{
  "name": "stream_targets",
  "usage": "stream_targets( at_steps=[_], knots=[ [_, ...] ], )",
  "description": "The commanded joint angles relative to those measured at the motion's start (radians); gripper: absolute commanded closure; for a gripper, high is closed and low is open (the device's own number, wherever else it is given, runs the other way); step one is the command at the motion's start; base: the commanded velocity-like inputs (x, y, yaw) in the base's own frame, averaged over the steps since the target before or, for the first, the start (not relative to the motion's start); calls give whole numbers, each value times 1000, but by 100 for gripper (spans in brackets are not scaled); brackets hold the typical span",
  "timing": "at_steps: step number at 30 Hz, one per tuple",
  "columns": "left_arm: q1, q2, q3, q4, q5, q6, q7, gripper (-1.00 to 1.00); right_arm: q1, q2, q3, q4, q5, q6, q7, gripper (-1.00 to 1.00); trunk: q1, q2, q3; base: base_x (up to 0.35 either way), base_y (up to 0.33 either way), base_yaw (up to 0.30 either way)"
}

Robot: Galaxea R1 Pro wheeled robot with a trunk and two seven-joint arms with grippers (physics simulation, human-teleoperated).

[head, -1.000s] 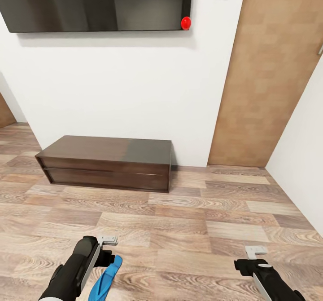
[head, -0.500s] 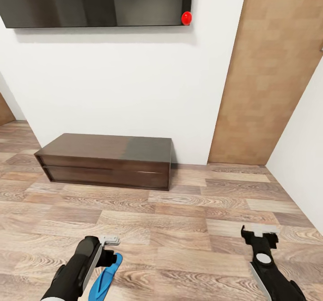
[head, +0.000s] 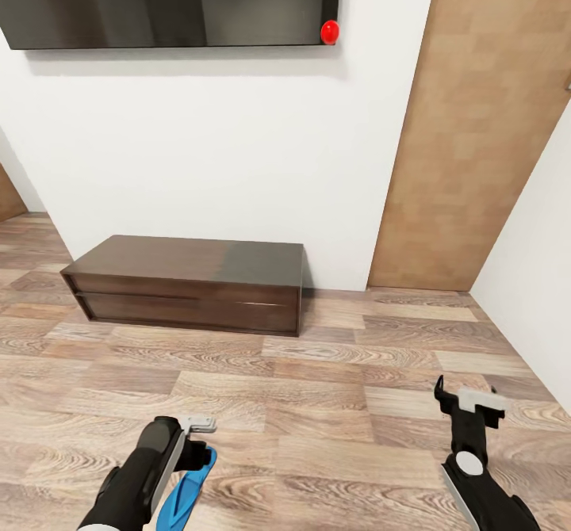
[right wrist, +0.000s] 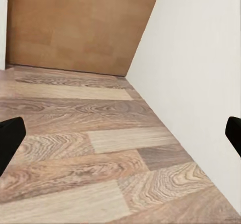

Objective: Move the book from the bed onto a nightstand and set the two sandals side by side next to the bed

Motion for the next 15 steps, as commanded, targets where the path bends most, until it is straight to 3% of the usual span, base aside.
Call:
stream_targets(
  at_steps=[1, 15],
  knots=[
    [0, -2, 3, -1, -6, 4, -2, -100, 0, 0, -1, 1, 7, -14, -5, -100, 0, 0, -1, 0, 0, 0],
    [0, -12, 2, 0, -6, 4, -3, -100, 0, 0, 0, 8, 3, -76, -5, -100, 0, -1, -5, 0, 0, 0]
  ],
)
